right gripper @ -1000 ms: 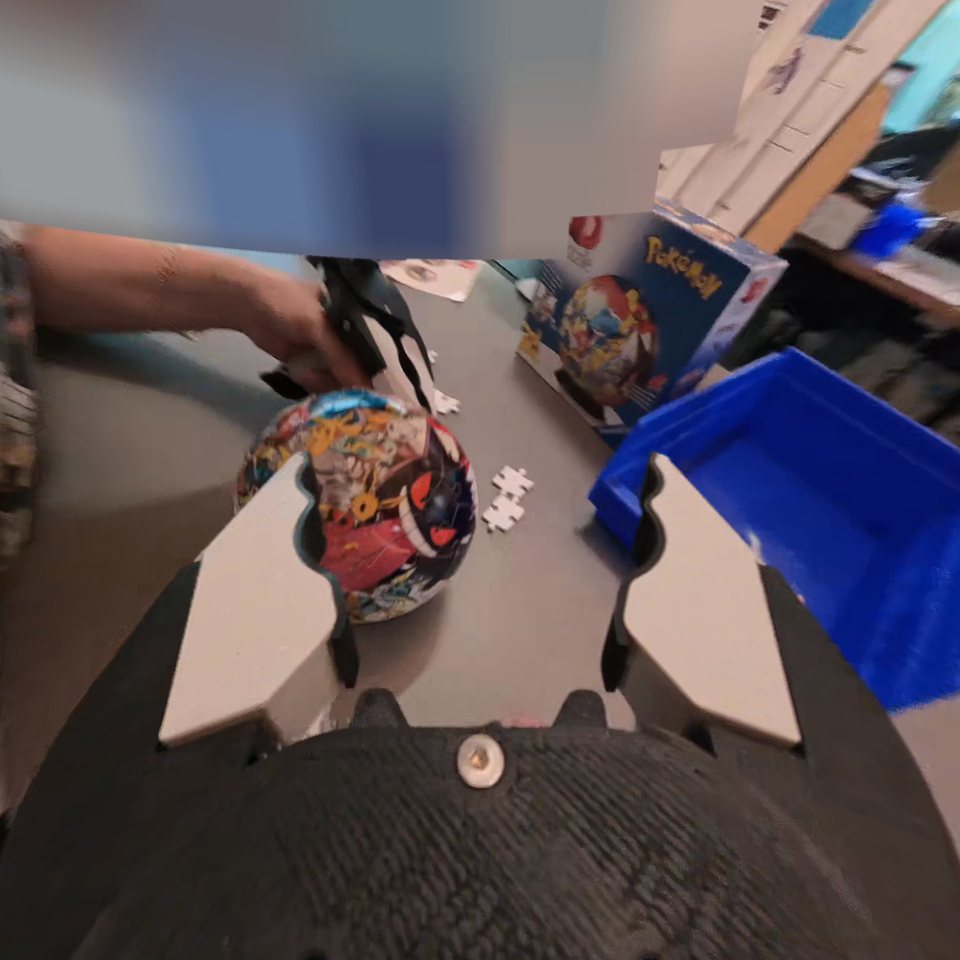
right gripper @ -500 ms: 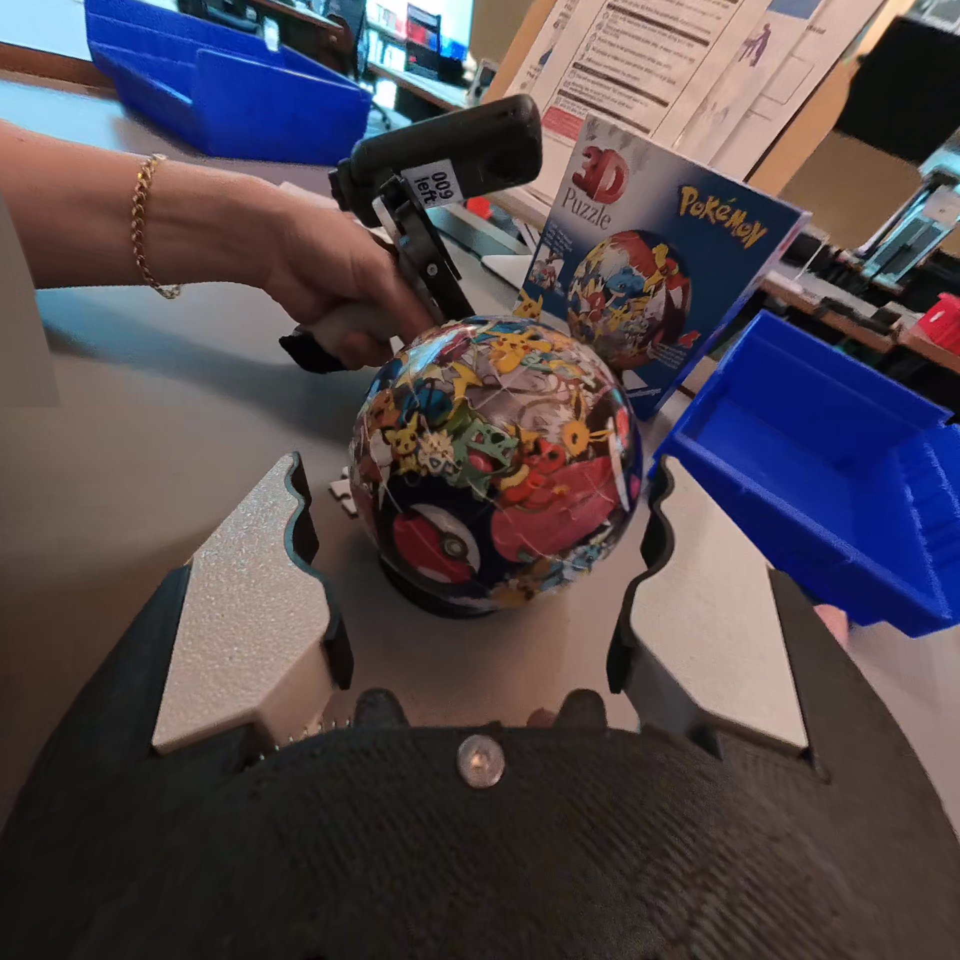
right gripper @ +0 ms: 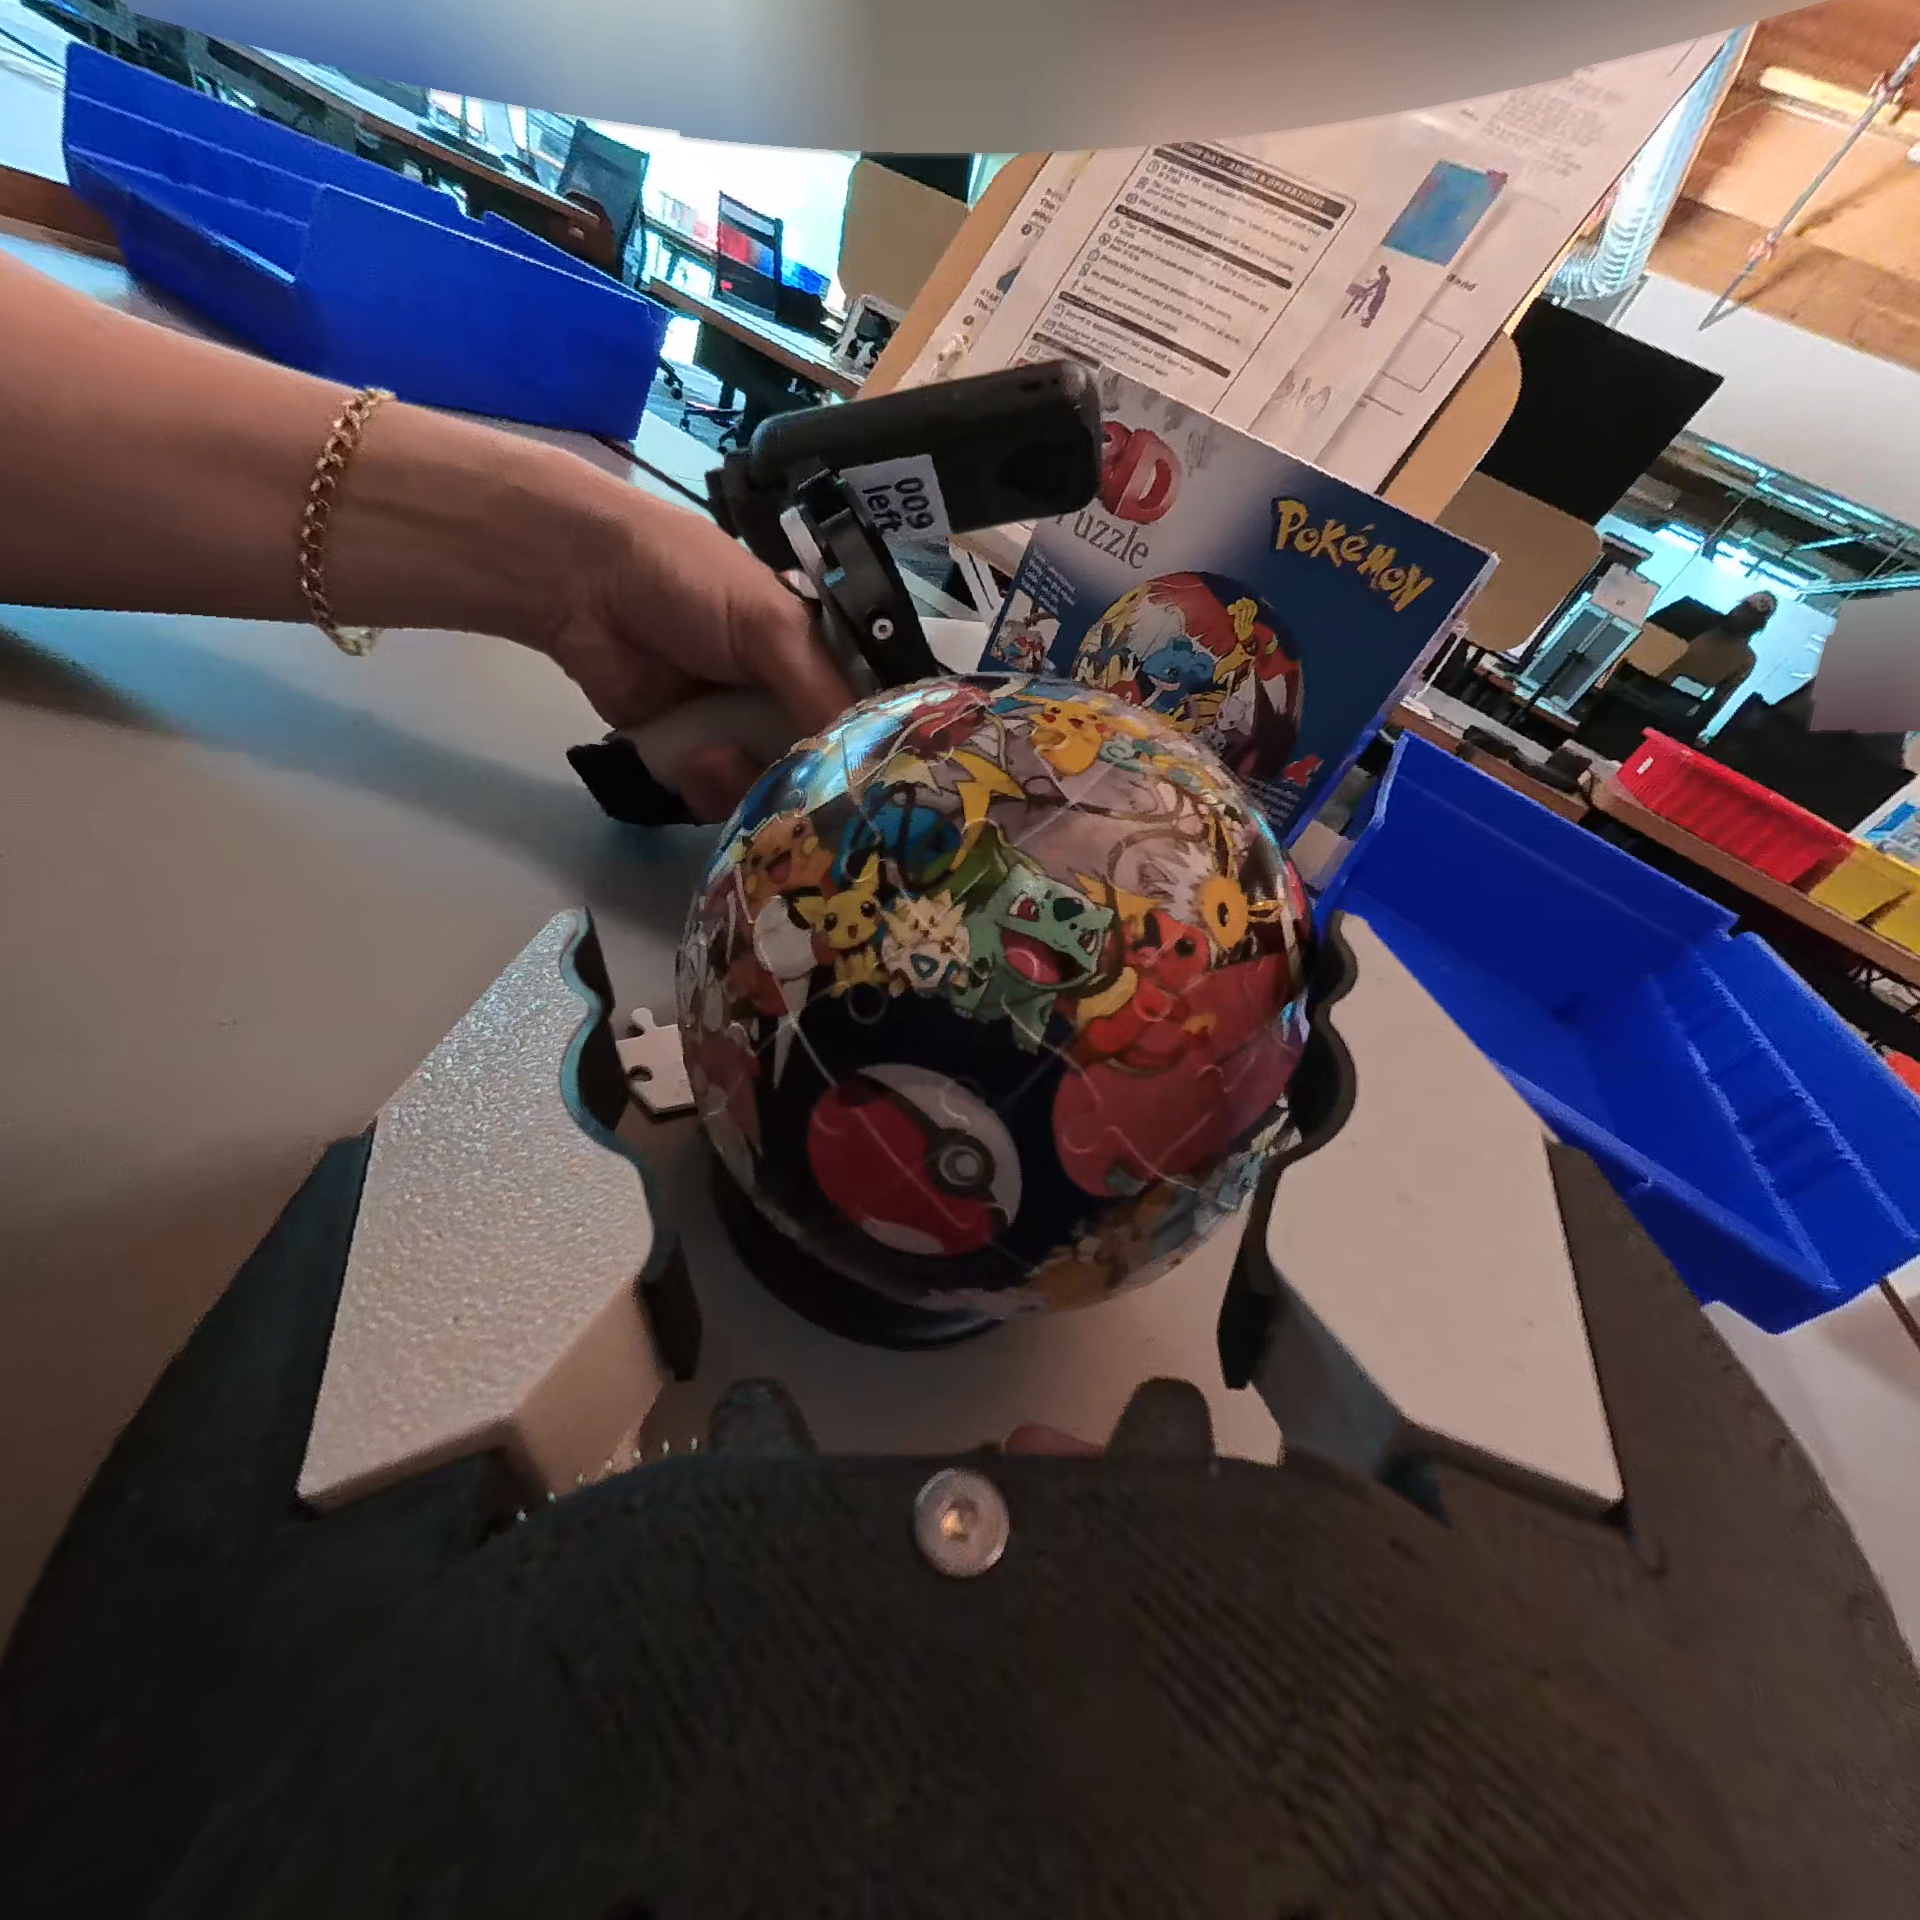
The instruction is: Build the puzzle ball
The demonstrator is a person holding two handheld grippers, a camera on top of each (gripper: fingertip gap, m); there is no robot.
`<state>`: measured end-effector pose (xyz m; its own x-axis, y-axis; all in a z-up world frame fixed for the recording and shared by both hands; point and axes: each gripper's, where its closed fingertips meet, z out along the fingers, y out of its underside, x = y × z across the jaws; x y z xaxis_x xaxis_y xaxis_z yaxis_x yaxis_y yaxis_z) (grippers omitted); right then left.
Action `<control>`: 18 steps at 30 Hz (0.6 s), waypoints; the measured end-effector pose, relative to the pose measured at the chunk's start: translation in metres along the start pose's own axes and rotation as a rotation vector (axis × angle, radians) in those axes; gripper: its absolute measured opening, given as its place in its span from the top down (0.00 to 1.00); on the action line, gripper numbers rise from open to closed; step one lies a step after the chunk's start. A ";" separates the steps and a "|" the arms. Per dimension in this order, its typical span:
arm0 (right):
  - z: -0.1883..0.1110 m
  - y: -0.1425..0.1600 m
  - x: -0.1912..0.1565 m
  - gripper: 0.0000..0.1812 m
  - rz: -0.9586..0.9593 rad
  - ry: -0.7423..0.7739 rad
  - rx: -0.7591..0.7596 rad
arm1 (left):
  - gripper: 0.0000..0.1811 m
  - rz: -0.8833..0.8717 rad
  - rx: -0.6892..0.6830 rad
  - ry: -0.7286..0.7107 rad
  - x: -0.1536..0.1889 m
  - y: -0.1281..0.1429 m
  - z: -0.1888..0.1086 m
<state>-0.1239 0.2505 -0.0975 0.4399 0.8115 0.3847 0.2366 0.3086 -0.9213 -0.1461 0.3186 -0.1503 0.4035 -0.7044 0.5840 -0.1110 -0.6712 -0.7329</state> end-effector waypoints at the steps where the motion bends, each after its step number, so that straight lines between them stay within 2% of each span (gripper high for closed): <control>1: 0.000 0.000 0.000 0.29 -0.004 0.002 0.004 | 1.00 -0.001 0.006 -0.003 0.000 0.000 0.000; 5: -0.002 -0.002 0.001 0.31 -0.004 0.010 0.018 | 1.00 0.012 0.020 -0.011 0.000 0.000 0.001; 9: -0.001 -0.002 0.001 0.31 -0.006 0.010 0.017 | 0.96 0.035 -0.012 -0.006 0.002 0.003 0.004; 18: -0.002 -0.003 0.002 0.32 0.007 0.005 0.023 | 0.96 0.106 -0.067 -0.006 0.001 0.000 0.011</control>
<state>-0.1221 0.2502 -0.0942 0.4457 0.8112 0.3786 0.2137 0.3143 -0.9250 -0.1355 0.3208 -0.1539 0.3920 -0.7710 0.5019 -0.2138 -0.6069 -0.7654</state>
